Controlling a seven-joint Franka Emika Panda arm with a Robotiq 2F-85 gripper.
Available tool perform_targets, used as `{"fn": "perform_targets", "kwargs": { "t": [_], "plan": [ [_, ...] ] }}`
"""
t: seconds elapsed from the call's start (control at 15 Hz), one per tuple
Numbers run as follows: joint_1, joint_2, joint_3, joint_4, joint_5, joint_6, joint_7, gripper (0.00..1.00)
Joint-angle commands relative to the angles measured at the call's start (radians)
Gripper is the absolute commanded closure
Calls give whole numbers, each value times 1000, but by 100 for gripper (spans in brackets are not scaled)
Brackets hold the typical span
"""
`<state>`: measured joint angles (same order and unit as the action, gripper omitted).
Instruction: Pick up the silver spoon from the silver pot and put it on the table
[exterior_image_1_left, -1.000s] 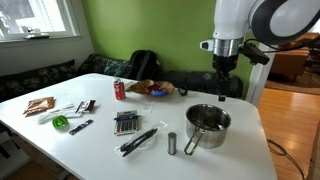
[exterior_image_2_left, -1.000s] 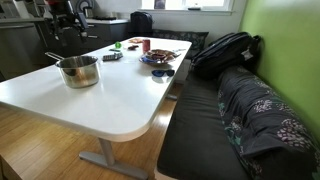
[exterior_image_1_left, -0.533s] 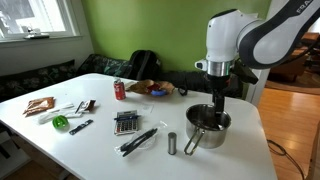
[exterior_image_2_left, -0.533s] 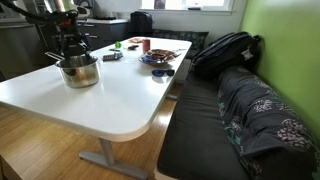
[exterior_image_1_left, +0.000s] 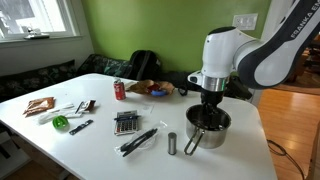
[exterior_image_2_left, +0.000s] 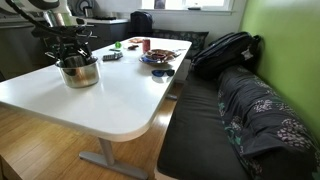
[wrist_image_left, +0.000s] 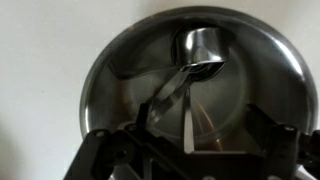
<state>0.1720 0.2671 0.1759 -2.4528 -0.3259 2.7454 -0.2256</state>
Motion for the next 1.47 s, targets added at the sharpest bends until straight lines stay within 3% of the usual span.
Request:
{"fn": "perform_targets", "kwargs": {
  "t": [0.0,0.07,0.2,0.27,0.53,0.8,0.87,1.07,1.4],
  "plan": [
    [-2,79,-14,50,-25,67,-53,7],
    [-9,95,-10,64,-12,77,-71,10],
    [-27,125,10,88,17,82,-112,35],
    [-38,140,24,101,34,67,-138,36],
    [-46,176,35,139,48,13,-167,68],
    [-53,149,42,128,54,32,-167,97],
    [-59,137,50,121,63,33,-170,100],
    [-87,82,93,88,114,50,-187,97],
    [-182,-81,212,10,308,56,-302,97]
  ]
}}
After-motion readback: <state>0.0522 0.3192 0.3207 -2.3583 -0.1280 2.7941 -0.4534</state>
